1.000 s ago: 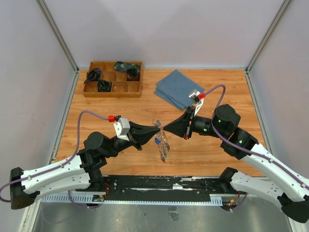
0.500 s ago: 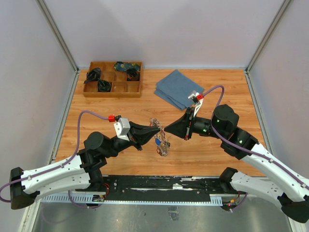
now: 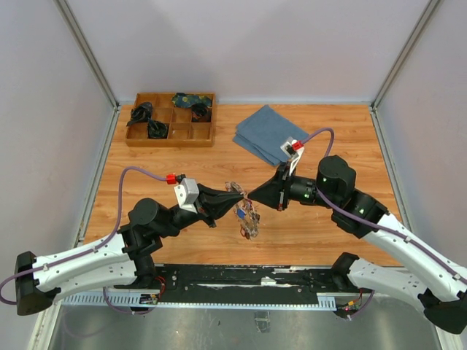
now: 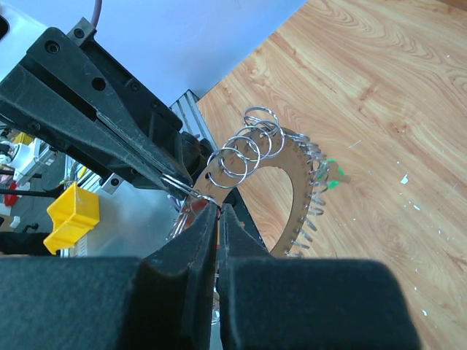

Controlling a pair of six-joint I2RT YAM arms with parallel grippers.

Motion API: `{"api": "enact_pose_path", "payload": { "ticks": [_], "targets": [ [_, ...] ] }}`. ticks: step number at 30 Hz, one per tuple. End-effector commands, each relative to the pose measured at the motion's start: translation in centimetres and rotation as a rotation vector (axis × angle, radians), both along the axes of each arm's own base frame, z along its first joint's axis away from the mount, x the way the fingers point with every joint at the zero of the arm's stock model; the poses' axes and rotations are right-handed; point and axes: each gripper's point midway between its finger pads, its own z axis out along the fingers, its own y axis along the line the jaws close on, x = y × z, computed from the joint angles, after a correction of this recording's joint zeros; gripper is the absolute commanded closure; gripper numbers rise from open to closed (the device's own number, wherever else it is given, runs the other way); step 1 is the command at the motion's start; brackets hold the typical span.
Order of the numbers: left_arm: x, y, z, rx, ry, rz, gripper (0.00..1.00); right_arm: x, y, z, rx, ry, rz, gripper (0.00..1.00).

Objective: Put the keys on the keyring

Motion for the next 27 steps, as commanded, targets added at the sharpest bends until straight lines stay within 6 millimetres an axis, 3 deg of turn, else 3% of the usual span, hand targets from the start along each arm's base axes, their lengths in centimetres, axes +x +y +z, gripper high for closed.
{"api": "enact_pose_path", "payload": {
  "ticks": [1, 6, 9, 20, 27],
  "targets": [
    [-0.9, 0.5, 4.5, -0.114, -0.083, -0.034, 1.0, 0.0, -0.4, 2.2, 0.02, -0.073, 0.013, 0.92],
    [-1.4, 0.5, 4.8, -0.123, -0.088, -0.055, 0.99, -0.5, -1.8, 4.4, 0.013, -0.236, 0.018, 0.68],
    [-1.8, 0.5, 5.1, -0.13, -0.092, -0.077, 1.0, -1.0, -2.4, 5.2, 0.023, -0.367, 0.042, 0.6],
    [-4.1, 0.0, 5.9, -0.154, -0.131, -0.207, 1.0, -3.1, -3.2, 6.1, 0.096, -0.765, 0.141, 0.56],
    [-4.5, -0.2, 6.0, -0.155, -0.14, -0.227, 0.99, -4.4, -2.3, 5.3, 0.125, -0.819, 0.237, 0.59]
  ]
}}
